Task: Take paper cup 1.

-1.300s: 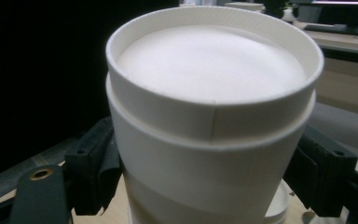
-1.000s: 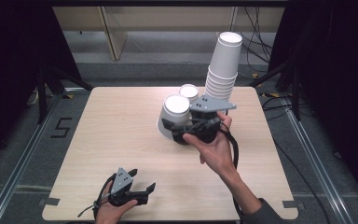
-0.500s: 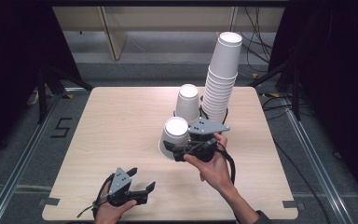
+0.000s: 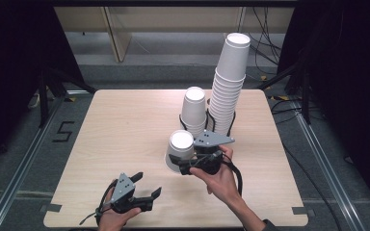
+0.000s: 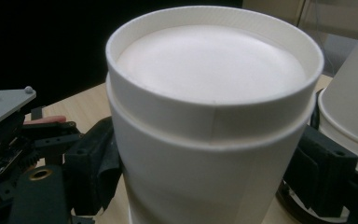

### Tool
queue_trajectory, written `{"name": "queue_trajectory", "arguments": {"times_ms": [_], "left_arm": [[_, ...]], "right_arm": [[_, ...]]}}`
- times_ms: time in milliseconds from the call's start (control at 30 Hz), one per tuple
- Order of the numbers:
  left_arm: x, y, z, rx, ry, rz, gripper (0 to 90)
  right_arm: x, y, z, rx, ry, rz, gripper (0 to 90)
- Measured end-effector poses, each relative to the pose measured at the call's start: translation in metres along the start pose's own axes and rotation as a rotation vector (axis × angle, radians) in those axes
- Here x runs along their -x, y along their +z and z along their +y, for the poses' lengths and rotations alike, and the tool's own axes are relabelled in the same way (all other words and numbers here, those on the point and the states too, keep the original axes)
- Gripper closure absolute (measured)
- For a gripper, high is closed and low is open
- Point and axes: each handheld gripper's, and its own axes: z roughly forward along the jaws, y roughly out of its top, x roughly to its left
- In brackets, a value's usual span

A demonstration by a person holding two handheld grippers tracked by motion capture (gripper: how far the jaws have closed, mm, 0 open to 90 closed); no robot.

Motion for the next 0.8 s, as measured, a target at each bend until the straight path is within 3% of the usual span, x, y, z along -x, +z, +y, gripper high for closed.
{"name": "queue_trajectory", "arguments": {"times_ms": [167,333,533,600,633,667,733,767,800], "left_arm": [[0.000,0.001,0.001,0.016,-0.008,-0.002,14.7],[0.001,0.002,0.000,0.029,0.002,-0.025,14.8],[0.001,-0.001,0.000,0.024,0.005,-0.024,14.7],[0.001,-0.001,0.000,0.030,0.003,-0.026,14.7],[0.001,-0.001,0.000,0.030,0.003,-0.026,14.7],[0.002,-0.001,0.000,0.037,0.005,-0.031,14.7],[0.002,0.000,0.000,0.037,0.006,-0.036,14.7],[0.002,0.000,0.000,0.035,0.006,-0.037,14.7],[0.002,0.000,0.000,0.035,0.006,-0.037,14.7]], "right_arm": [[-0.001,0.000,-0.008,-0.008,-0.006,0.029,20.8],[-0.002,0.004,-0.018,-0.028,0.009,0.035,20.8],[-0.003,0.008,-0.026,-0.063,0.007,0.038,20.7],[-0.003,0.009,-0.027,-0.065,-0.017,0.035,20.7],[-0.005,0.010,-0.029,-0.061,-0.001,0.057,20.7],[-0.006,0.009,-0.029,-0.070,0.002,0.046,20.7],[-0.007,0.010,-0.030,-0.066,-0.017,0.053,20.7],[-0.010,0.008,-0.031,-0.079,0.017,0.050,20.7],[-0.008,0.010,-0.031,-0.065,-0.005,0.062,20.7]]}}
